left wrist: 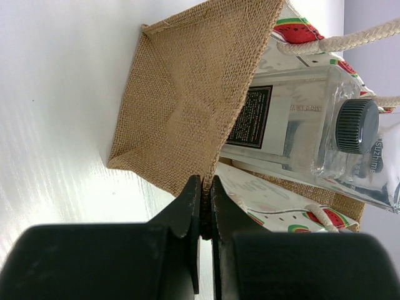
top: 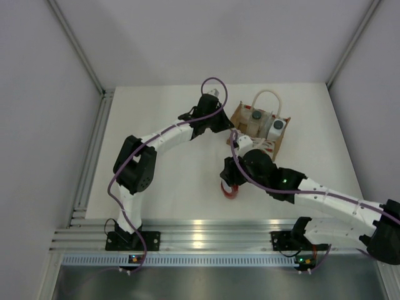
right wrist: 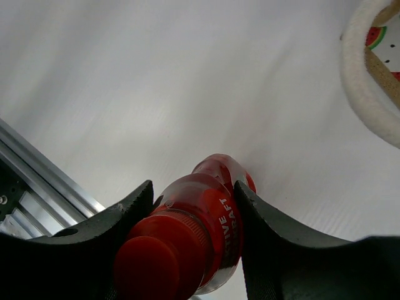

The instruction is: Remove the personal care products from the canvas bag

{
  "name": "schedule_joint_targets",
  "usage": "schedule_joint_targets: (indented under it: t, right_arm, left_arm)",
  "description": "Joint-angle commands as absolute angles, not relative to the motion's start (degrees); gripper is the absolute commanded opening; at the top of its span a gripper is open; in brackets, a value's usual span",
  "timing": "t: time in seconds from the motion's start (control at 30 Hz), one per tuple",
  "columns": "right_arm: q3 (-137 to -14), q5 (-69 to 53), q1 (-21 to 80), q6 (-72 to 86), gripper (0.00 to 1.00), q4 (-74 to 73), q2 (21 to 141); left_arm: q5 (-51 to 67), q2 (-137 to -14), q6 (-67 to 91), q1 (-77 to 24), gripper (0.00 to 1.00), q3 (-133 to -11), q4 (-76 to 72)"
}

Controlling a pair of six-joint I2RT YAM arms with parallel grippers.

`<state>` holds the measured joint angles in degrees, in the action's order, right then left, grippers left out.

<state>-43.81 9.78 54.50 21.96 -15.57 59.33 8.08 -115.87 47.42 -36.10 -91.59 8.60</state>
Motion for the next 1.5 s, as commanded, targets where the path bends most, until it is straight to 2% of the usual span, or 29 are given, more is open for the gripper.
schedule_joint_targets:
  t: [0.0,0.2,0.23,0.27,0.4,0.43,0.53,0.63,0.87,1.0,1.03,1.1,1.2,1.33,1.47]
  right_arm:
    - [-45.62,10.90,56.42,20.83,0.00,-0.62,60.99]
    - [-44.47,10.37,56.78,20.13,0.01,1.32,63.46]
    - [-44.21,10.46,56.78,20.13,0.11,1.32,63.46]
    - [-44.12,10.46,56.78,20.30,0.15,1.41,63.28]
    - [-43.68,10.37,56.78,20.30,0.24,1.41,63.54]
    - [-43.51,10.28,56.78,20.30,0.39,1.32,63.63]
    - [-43.59,10.28,56.78,20.57,0.64,0.88,63.72]
    - [-44.03,10.55,56.78,20.22,0.70,0.18,63.28]
    - [-46.23,13.00,56.69,18.81,0.74,-4.21,60.92]
    - [-48.60,16.51,56.60,18.11,0.81,-9.12,57.05]
    - [-50.00,18.00,55.91,18.02,0.88,-10.45,56.00]
    - [-52.02,20.12,54.76,17.93,0.90,-13.87,55.46]
    - [-55.63,21.80,49.85,19.50,0.93,-20.46,55.37]
    - [-59.23,19.25,38.54,24.24,0.99,-25.66,56.42]
    - [-61.52,19.69,31.74,27.59,1.00,-27.86,59.41]
  left_arm:
    - [6.86,-113.12,46.58,-35.16,0.00,-93.16,7.47]
    - [7.56,-113.03,46.84,-35.16,0.00,-93.25,7.38]
    - [7.65,-112.94,46.93,-35.16,0.00,-93.16,7.47]
    - [7.73,-112.94,46.93,-35.16,0.00,-93.25,7.47]
    - [7.91,-113.03,47.20,-35.24,0.00,-93.34,7.38]
    - [8.00,-113.03,47.28,-35.24,0.00,-93.34,7.47]
    - [8.17,-113.03,47.29,-35.16,0.00,-93.34,7.47]
    - [8.17,-112.94,47.20,-35.24,0.00,-93.16,7.38]
    - [8.52,-112.94,47.37,-35.16,0.00,-92.90,7.38]
    - [8.70,-112.85,47.20,-35.16,0.00,-92.99,7.38]
    - [8.61,-112.85,47.20,-35.16,0.00,-92.99,7.47]
    - [8.79,-112.76,47.11,-35.24,0.00,-92.99,7.47]
    - [9.05,-112.68,47.28,-35.16,0.00,-93.08,7.38]
    - [9.23,-112.59,47.46,-35.16,0.00,-93.25,7.38]
    - [9.58,-112.85,47.46,-35.16,0.00,-93.78,7.47]
